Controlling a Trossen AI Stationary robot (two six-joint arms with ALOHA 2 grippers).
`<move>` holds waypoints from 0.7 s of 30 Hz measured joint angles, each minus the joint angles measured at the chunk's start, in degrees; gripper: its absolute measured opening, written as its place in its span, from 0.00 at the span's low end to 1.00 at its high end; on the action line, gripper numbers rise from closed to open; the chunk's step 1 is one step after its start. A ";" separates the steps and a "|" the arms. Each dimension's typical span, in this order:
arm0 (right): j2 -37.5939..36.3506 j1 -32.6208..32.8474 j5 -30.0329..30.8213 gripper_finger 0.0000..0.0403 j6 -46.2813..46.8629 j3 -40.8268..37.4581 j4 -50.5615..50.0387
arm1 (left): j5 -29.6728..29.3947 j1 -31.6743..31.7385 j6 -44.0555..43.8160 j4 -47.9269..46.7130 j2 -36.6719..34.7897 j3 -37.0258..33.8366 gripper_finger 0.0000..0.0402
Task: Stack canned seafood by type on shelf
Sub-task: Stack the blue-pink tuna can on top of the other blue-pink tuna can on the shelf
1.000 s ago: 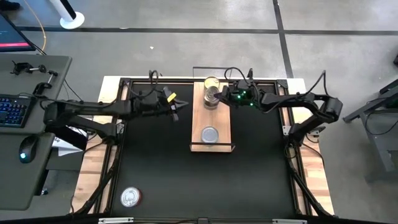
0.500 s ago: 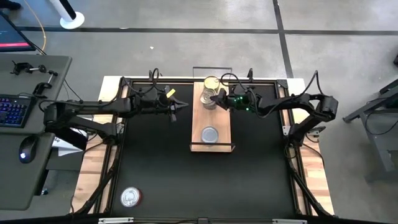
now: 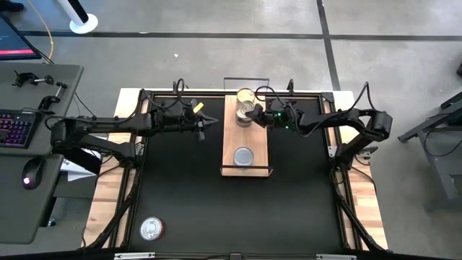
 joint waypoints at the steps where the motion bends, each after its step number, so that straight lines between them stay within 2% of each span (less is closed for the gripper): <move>1: 0.07 0.00 0.02 0.54 0.00 -0.05 -0.15 | -0.02 0.16 0.02 0.02 0.00 0.00 0.00; 8: 0.09 -0.02 0.21 0.74 0.26 -0.07 0.32 | -0.15 1.46 -1.53 0.02 0.00 0.00 0.00; 13: 0.09 -0.02 -4.29 0.85 1.09 -0.07 2.41 | -0.15 1.51 -1.49 0.00 0.00 0.00 0.00; 17: 0.09 -0.02 -7.24 0.89 0.98 -0.05 3.59 | -0.20 1.52 -1.47 0.02 0.00 0.00 0.00; 21: 0.09 -0.02 -5.93 0.89 1.38 -0.04 3.55 | -0.60 1.93 -1.46 0.00 0.00 0.00 0.00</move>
